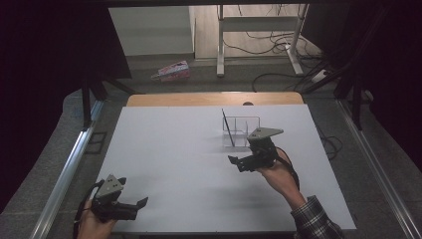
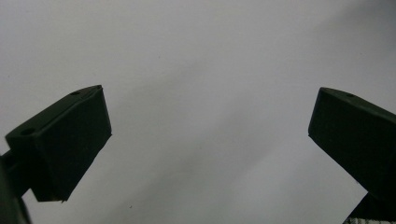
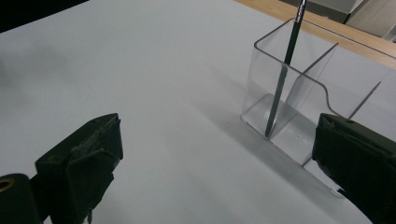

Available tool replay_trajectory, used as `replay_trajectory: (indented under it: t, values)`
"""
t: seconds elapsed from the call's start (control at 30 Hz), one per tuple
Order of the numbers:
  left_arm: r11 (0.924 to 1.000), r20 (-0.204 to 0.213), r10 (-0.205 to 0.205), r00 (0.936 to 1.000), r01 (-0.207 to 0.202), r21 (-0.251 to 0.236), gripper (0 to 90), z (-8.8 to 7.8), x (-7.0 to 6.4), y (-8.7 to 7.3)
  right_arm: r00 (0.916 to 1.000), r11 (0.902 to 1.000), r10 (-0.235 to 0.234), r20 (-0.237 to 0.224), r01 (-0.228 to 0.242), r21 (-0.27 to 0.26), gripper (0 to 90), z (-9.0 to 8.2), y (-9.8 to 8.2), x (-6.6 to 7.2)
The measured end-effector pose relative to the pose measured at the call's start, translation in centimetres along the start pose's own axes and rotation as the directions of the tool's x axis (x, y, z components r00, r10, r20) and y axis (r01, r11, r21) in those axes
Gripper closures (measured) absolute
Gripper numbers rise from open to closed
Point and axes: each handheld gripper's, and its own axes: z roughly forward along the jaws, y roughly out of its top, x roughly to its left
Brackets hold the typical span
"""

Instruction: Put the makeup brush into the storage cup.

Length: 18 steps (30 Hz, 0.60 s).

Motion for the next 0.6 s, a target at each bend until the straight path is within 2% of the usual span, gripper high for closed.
replay_trajectory:
  t: [0.6]
  values:
    - [1.0000,-0.004,0.000,1.0000,0.000,-0.001,0.0,0.0,0.0,0.0,1.0000,0.9999,-0.006,0.003,0.006,0.008,1.6,-1.0,-1.4,0.5]
